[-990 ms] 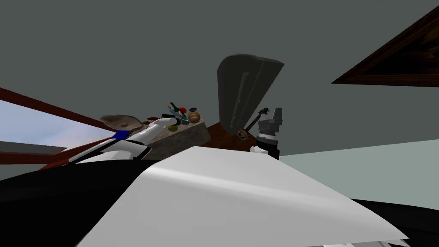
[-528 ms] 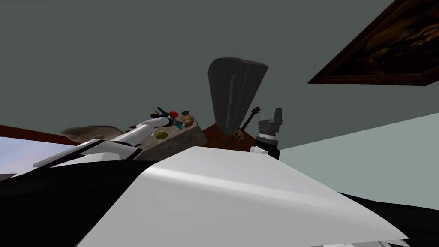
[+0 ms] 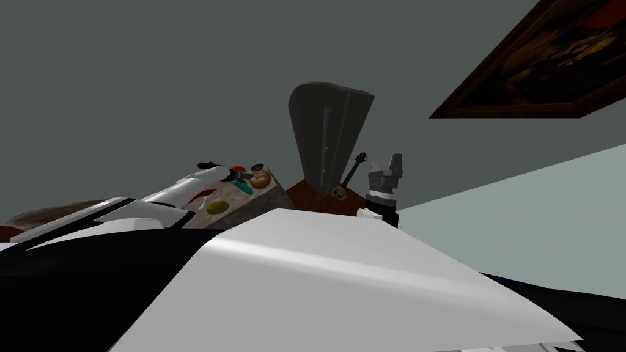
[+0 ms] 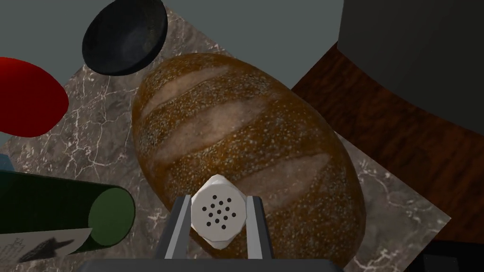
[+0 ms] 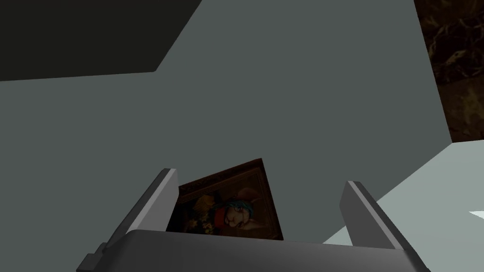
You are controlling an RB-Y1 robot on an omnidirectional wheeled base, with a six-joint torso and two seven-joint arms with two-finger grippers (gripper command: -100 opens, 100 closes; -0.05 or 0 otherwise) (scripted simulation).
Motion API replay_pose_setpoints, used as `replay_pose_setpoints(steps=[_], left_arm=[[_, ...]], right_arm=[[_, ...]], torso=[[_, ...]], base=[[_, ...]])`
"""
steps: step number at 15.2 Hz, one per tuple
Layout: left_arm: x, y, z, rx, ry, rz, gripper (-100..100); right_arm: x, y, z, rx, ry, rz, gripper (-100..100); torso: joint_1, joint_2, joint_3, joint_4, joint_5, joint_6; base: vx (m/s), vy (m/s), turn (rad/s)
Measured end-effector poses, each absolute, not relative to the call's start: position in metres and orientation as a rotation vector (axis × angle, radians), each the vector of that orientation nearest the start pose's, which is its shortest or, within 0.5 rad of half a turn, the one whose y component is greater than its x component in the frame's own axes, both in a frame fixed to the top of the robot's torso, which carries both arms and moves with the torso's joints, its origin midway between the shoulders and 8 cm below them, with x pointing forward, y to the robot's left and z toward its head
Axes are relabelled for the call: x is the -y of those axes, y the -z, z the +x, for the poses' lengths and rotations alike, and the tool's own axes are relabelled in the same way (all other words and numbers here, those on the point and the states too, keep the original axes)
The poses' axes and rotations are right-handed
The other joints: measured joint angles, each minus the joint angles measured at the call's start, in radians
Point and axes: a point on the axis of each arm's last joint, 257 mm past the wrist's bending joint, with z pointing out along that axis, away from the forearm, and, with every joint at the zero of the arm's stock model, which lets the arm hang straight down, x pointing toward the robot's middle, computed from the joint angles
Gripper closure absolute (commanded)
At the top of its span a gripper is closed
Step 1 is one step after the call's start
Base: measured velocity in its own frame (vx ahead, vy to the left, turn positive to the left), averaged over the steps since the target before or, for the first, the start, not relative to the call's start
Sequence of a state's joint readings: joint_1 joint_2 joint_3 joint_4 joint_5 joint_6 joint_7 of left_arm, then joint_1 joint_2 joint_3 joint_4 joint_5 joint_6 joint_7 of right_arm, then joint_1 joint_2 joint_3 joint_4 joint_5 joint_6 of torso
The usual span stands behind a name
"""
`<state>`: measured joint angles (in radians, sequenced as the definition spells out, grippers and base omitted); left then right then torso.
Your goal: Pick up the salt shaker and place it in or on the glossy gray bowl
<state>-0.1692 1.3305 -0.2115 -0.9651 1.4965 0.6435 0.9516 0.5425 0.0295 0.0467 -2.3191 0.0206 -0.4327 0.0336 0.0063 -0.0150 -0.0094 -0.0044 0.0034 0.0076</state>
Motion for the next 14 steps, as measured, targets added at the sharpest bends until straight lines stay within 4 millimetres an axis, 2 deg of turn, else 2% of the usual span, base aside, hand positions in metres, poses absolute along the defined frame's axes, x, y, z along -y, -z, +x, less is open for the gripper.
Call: replay_pose_setpoints(steps=[4,8,14], left_arm=[[-0.726,0.206,0.403,-0.031,0.938,-2.634,100],[-0.744,0.203,0.388,0.030,0.930,-2.628,100],[-0.755,0.198,0.371,0.068,0.925,-2.635,100]], right_arm=[[0.270,-0.015,0.346,-0.654,-1.273,0.712,0],[0.270,-0.015,0.346,-0.654,-1.273,0.712,0],[0.270,-0.015,0.346,-0.654,-1.273,0.712,0]], torso=[[0.008,-0.003,-0.002,-0.001,0.003,0.000],[0.010,-0.003,-0.002,-0.001,0.006,0.000],[0.015,-0.002,-0.001,0.000,0.008,0.000]], base=[[0.185,0.179,-0.135],[0.164,0.176,-0.118],[0.148,0.230,-0.087]])
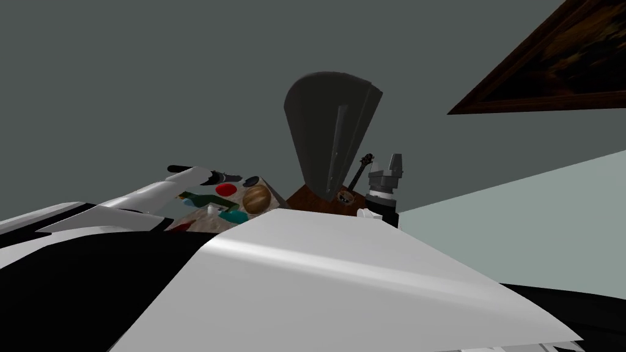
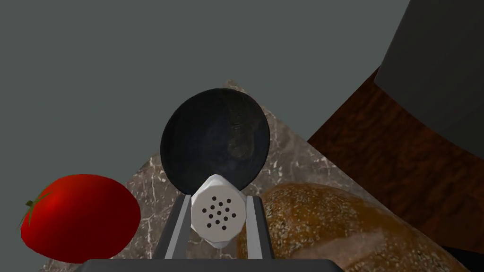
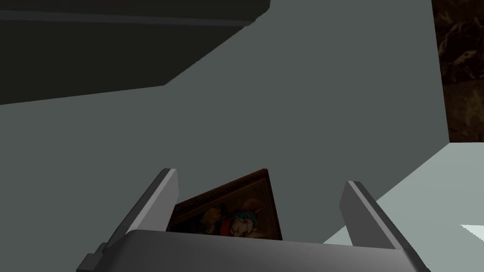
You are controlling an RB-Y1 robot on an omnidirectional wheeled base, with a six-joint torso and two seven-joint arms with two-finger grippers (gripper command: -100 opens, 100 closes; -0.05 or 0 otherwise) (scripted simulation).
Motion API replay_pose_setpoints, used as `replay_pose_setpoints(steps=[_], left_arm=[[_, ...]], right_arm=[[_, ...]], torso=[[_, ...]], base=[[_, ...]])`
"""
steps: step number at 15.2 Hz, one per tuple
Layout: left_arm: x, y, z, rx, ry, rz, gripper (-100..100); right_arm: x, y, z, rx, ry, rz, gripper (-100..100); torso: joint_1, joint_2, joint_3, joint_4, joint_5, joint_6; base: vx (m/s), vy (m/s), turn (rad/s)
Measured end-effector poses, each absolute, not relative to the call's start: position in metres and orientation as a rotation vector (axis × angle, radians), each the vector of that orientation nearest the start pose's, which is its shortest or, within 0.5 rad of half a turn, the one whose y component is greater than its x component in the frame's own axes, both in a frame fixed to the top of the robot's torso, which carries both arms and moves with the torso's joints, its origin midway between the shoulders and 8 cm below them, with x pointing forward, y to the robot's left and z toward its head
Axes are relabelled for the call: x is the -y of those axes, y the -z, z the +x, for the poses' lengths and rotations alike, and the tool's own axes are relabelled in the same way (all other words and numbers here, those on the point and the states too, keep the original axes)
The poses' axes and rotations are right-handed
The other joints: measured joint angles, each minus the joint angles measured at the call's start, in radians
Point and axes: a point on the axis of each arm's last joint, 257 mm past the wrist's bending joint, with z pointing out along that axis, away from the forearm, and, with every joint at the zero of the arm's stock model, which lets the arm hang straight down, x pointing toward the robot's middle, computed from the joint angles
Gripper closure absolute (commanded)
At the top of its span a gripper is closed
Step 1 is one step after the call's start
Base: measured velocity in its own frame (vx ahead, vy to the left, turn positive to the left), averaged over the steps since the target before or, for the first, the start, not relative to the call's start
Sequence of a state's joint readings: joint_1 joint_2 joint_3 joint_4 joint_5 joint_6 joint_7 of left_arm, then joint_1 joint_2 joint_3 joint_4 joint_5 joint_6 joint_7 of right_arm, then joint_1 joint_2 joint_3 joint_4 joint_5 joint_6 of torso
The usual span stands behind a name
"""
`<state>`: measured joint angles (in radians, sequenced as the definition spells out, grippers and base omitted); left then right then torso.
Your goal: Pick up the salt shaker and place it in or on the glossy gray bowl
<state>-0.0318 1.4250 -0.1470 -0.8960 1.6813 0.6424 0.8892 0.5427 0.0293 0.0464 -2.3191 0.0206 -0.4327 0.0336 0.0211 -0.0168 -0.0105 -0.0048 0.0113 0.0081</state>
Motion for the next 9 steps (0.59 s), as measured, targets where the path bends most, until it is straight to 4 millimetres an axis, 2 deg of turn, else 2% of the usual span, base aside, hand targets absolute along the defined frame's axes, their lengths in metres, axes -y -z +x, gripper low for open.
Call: replay_pose_setpoints(steps=[3,4,5,9], left_arm=[[-0.7547,0.1985,0.3666,0.072,0.928,-2.642,100],[-0.7544,0.1984,0.3660,0.071,0.929,-2.644,100],[-0.7546,0.1975,0.3663,0.070,0.930,-2.643,-100],[-0.7547,0.1972,0.3664,0.070,0.931,-2.642,-100]], right_arm=[[0.2705,-0.0152,0.3464,-0.654,-1.273,0.712,0],[0.2705,-0.0152,0.3464,-0.654,-1.273,0.712,0],[0.2705,-0.0152,0.3464,-0.654,-1.273,0.712,0],[0.2704,-0.0153,0.3464,-0.654,-1.274,0.713,0]], torso=[[-0.001,0.002,0.001,0.000,0.000,0.000],[-0.002,0.003,0.001,0.000,0.000,0.000],[-0.006,0.005,0.002,0.001,0.000,0.000],[-0.018,0.011,0.006,0.002,-0.003,0.000]], base=[[0.117,0.220,-0.045],[0.062,0.119,-0.026],[0.024,0.048,-0.012],[0.003,0.006,-0.001]])
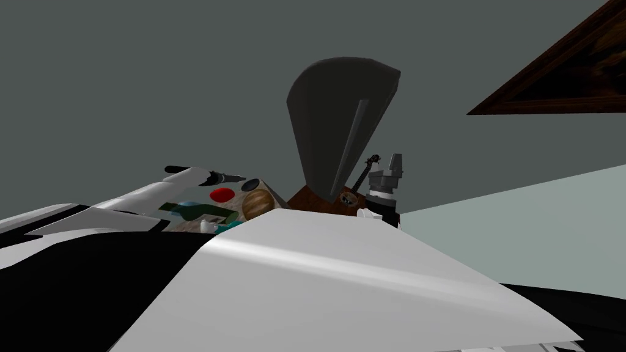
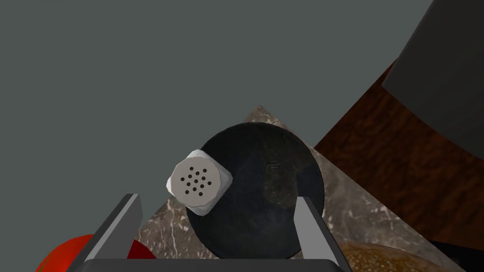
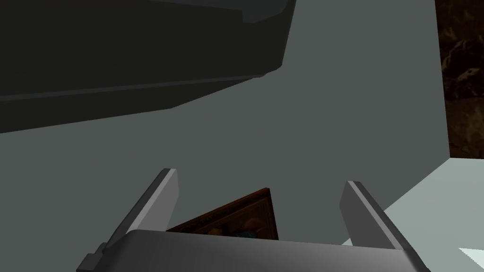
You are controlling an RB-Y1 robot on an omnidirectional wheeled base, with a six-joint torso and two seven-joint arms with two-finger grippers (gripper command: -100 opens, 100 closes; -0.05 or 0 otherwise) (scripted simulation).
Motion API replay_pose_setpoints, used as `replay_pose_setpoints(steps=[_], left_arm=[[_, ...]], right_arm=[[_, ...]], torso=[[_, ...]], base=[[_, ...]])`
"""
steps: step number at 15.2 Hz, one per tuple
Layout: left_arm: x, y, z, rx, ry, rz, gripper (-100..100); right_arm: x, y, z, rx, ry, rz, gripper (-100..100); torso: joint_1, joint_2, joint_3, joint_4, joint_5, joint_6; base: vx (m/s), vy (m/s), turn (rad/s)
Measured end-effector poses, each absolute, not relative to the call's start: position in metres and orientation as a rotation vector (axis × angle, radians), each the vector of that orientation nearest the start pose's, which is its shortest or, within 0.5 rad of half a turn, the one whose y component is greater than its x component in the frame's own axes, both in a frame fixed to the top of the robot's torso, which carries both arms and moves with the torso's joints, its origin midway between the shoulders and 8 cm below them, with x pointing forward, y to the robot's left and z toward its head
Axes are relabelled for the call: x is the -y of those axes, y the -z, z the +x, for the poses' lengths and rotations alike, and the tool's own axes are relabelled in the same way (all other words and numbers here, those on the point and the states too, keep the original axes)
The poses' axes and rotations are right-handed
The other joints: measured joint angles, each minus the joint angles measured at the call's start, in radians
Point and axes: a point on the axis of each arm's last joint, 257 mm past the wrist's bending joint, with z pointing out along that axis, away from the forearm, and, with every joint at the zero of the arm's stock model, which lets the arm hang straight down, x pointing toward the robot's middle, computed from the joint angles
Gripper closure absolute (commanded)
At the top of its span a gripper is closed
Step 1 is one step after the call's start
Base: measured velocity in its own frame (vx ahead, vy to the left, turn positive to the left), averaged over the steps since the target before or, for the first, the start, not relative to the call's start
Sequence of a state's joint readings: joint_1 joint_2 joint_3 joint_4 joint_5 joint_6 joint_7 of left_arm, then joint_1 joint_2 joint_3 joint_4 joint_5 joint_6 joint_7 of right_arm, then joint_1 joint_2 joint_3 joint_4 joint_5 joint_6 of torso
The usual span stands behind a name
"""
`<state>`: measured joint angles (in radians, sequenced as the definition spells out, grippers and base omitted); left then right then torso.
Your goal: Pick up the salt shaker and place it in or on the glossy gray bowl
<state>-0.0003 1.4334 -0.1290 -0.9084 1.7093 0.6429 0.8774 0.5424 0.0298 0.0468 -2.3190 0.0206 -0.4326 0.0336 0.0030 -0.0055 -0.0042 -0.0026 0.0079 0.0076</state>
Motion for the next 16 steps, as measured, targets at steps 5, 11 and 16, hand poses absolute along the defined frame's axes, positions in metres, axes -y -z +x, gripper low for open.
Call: replay_pose_setpoints(steps=[5,11,16], left_arm=[[-0.756,0.172,0.369,0.063,0.938,-2.635,-100],[-0.755,0.136,0.377,0.058,0.948,-2.629,-100],[-0.755,0.135,0.377,0.058,0.947,-2.630,-100]], right_arm=[[0.270,-0.015,0.346,-0.653,-1.274,0.713,0],[0.270,-0.015,0.346,-0.653,-1.274,0.713,0],[0.270,-0.015,0.346,-0.654,-1.274,0.713,0]], torso=[[-0.002,0.002,0.002,0.001,-0.001,0.000],[-0.003,0.002,0.001,0.001,-0.001,0.000],[-0.002,0.001,0.001,0.000,-0.001,0.000]], base=[[-0.013,-0.007,0.028],[-0.013,-0.007,0.020],[0.000,0.000,0.000]])
